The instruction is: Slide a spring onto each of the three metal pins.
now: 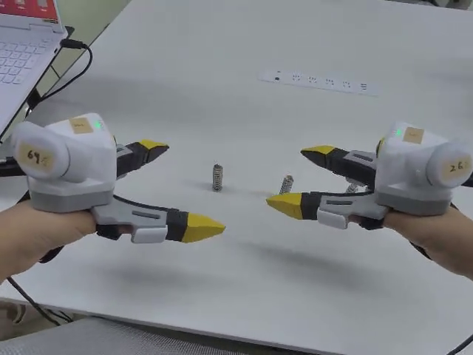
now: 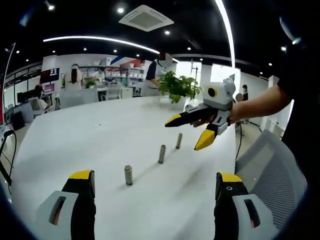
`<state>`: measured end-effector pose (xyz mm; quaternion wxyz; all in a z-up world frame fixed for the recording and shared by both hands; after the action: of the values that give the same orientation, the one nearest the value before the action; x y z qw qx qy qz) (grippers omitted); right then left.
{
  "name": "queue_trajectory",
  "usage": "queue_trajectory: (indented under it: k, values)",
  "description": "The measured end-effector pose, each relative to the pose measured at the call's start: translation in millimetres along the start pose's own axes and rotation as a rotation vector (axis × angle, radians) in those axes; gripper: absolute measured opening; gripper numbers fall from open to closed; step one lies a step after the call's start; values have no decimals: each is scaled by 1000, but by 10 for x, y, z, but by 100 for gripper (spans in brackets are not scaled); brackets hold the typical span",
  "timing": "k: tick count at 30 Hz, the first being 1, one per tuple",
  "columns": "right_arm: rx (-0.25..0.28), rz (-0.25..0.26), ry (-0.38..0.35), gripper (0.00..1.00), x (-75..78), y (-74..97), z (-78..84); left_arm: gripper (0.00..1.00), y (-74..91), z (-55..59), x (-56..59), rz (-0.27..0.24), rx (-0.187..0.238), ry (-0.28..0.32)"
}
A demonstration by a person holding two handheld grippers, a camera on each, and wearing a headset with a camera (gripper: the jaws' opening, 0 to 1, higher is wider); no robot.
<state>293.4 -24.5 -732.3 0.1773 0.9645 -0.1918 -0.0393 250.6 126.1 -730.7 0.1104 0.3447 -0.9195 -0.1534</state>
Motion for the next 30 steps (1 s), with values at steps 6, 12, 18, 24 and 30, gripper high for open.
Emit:
queue_trajectory:
  k: [6,12,18,24,30]
  values:
    - [26,24,-29,73,-17,237,40,98,20,-26,16,-7,5,-7]
    - [38,61,-56,85,-9,506,125,98,31,-34,30,-6,12,-4]
    - [66,107,-134,95,42,788,226,98,71,-27,28,-9,21,5]
    - [46,146,-156,99,61,894,341,98,110,-5,17,-15,20,8]
    - [63,184,-206,99,25,1038,395,98,157,55,39,-21,-9,-11]
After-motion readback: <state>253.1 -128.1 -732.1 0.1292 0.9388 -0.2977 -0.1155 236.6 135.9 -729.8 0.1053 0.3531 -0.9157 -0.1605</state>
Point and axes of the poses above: the centre of the closed fingertips' face, and the gripper's own axes: y roughly backward along the fingers, x roughly to its right, z roughly out of its underside, the point moved 3 cm from there along y, roughly backward along the fingers, and after that the axes turned 1 degree about z, right-handed, at the moved point
